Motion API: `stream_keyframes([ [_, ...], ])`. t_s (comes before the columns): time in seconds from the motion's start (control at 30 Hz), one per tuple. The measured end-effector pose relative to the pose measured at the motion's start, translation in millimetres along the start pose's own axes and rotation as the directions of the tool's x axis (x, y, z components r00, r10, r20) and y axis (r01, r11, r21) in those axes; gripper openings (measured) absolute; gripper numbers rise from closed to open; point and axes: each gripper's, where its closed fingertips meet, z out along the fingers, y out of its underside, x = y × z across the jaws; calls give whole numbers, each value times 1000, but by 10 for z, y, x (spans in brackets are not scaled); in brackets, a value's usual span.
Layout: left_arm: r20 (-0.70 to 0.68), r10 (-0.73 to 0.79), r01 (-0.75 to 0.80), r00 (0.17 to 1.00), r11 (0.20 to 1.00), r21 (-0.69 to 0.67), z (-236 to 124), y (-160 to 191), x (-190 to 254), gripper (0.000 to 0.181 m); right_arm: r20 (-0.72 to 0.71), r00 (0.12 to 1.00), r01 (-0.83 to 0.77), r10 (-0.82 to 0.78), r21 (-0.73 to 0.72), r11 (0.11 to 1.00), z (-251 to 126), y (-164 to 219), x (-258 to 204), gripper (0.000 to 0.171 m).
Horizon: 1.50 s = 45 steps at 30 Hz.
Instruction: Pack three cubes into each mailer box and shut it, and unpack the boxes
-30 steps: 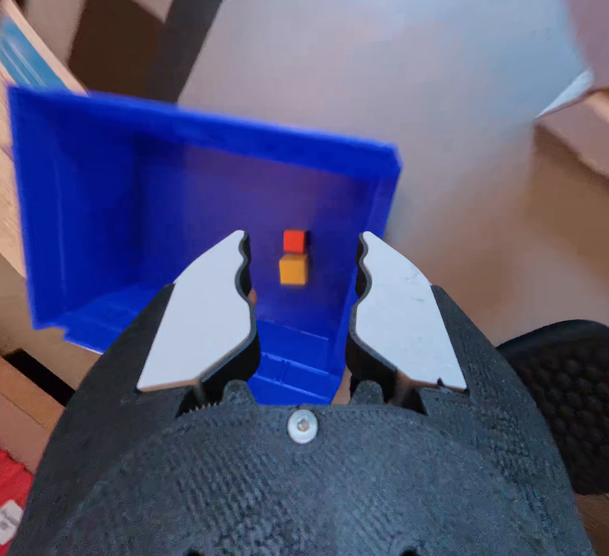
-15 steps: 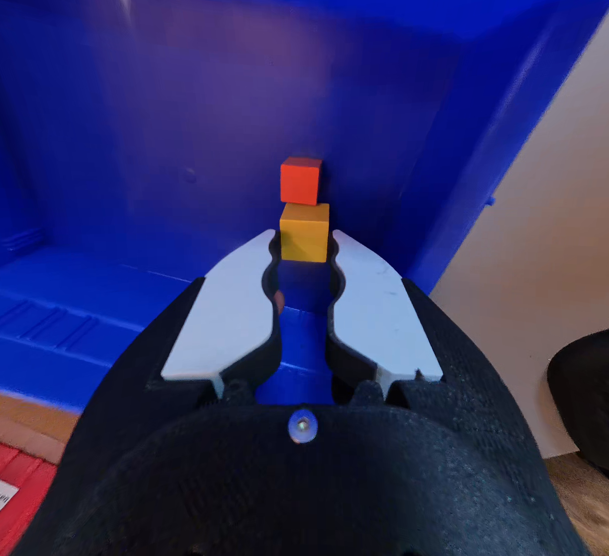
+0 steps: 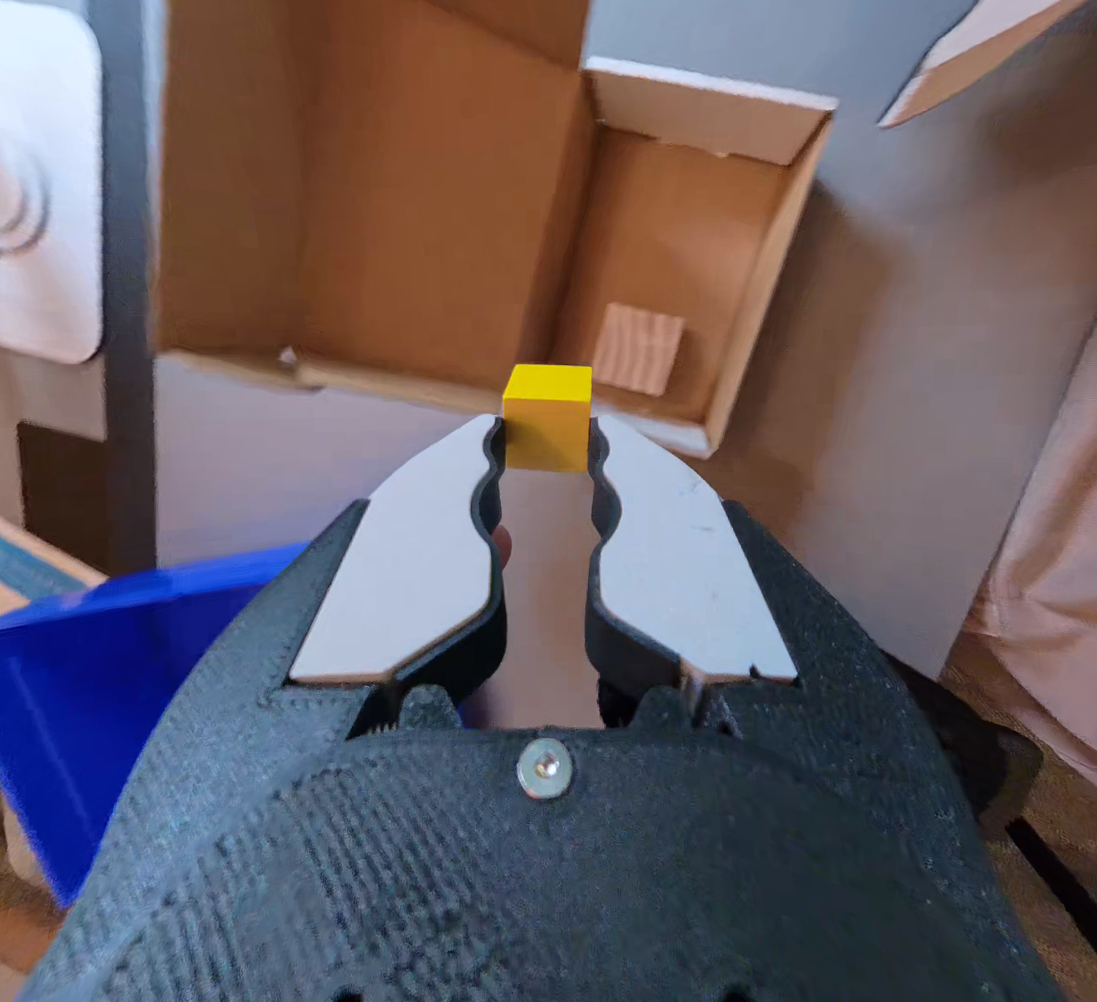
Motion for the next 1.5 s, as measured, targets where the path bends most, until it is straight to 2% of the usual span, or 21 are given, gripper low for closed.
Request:
stream_keyframes([
  [0.03,-23,22,-22,999,1000,-12,109,-75,122,27,-7,1000,3,-3,-2,1000,0,4,-2,64],
  [0.17,-108,74,-80,991,995,-52,541,-304,438,27,-18,1000,6,-6,-9,1000,-2,23,-3,64],
  [0.4,-174,149,-175,973,974,-147,1056,-397,566,27,-30,999,21,-22,-12,1000,-18,52,8,63],
  [0.83,-191,227,-259,955,952,-164,1373,-319,612,27,-25,1000,17,-17,-11,1000,-34,66,24,63],
  [1.03,-168,225,-245,960,964,-106,1251,-373,573,33,-24,1000,16,-17,-16,1000,-23,77,25,63],
  [1.23,-64,171,-172,983,985,-13,768,-357,262,36,-21,1000,19,-19,-12,1000,-24,70,20,63],
  [1.37,44,72,-73,996,997,11,375,-132,-159,38,-20,1000,21,-21,-10,1000,-26,69,21,63],
  [1.5,107,-68,65,992,997,36,70,254,-571,37,-17,1000,23,-23,-6,1000,-28,67,24,63],
])
